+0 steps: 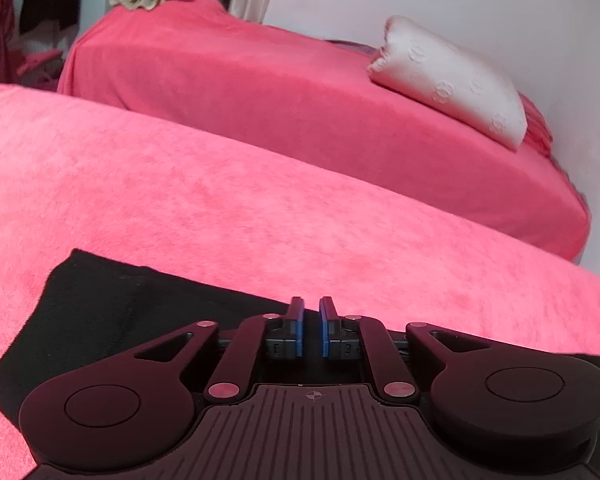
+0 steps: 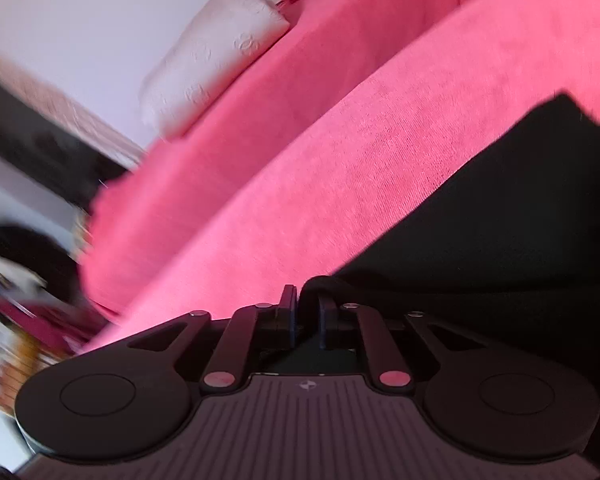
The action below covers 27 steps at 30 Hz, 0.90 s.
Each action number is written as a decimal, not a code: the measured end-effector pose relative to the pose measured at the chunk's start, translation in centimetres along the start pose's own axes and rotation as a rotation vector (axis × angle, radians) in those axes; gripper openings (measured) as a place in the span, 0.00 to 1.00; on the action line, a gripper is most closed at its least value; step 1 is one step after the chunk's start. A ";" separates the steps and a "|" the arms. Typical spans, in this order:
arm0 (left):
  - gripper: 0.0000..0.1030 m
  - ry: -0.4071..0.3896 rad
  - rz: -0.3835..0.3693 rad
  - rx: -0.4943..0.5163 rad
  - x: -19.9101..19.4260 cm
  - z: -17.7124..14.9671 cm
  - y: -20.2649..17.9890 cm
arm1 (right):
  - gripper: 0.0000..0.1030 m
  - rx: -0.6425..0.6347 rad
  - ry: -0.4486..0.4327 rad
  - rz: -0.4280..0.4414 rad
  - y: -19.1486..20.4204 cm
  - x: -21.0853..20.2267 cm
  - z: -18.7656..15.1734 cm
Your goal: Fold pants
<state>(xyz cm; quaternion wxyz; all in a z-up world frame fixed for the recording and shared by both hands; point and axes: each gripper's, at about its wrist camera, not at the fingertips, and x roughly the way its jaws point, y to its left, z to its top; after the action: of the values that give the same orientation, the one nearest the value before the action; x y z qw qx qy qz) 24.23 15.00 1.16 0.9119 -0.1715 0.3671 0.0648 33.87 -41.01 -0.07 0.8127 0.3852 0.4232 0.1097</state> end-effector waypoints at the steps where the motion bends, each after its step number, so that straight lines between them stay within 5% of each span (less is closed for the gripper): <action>1: 0.80 -0.011 -0.003 -0.012 -0.4 0.0 0.5 | 0.23 0.042 -0.016 0.066 -0.6 -0.8 0.5; 2: 0.82 -0.025 -0.007 -0.020 -0.9 0.0 0.9 | 0.26 0.072 -0.047 0.129 -1.2 -1.9 0.9; 3: 0.84 -0.041 -0.012 -0.024 -1.5 -0.2 1.3 | 0.40 0.090 -0.080 0.175 -1.8 -3.2 1.2; 4: 0.90 -0.051 -0.011 -0.025 -2.0 -0.2 1.6 | 0.70 0.092 -0.109 0.195 -2.1 -4.5 1.5; 6: 1.00 -0.066 -0.012 -0.025 -2.9 -0.8 1.8 | 0.98 0.057 -0.255 0.127 -2.3 -7.9 1.5; 8: 1.00 -0.070 0.002 -0.015 -3.1 -1.4 1.5 | 0.97 0.037 -0.347 0.040 -2.8 -10.2 1.5; 11: 1.00 -0.080 0.009 0.002 -3.6 -2.3 0.9 | 0.84 -0.004 -0.313 -0.046 -2.8 -12.2 0.7; 18: 1.00 -0.119 -0.033 0.011 -5.8 -3.9 -0.4 | 0.93 -0.602 -0.320 -0.205 3.3 -14.7 -9.9; 21: 1.00 -0.117 -0.058 0.043 -6.0 -4.6 -1.2 | 0.83 -0.801 -0.227 -0.431 4.0 -11.9 -13.0; 23: 1.00 -0.118 -0.033 0.074 -5.5 -5.2 -1.6 | 0.20 -0.876 -0.172 -0.587 3.6 -9.8 -13.7; 24: 1.00 -0.117 -0.015 0.086 -5.0 -5.5 -1.7 | 0.08 -0.869 -0.135 -0.627 3.2 -9.0 -13.1; 27: 1.00 -0.086 0.023 0.090 -3.2 -6.2 -1.0 | 0.05 -0.832 -0.160 -0.566 3.6 -9.8 -10.6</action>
<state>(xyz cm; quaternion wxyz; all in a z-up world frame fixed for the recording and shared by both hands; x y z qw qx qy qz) 18.14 11.82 -0.51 0.9328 -0.1231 0.3323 0.0661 20.18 -37.88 4.75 0.9250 -0.0937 0.3680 0.0145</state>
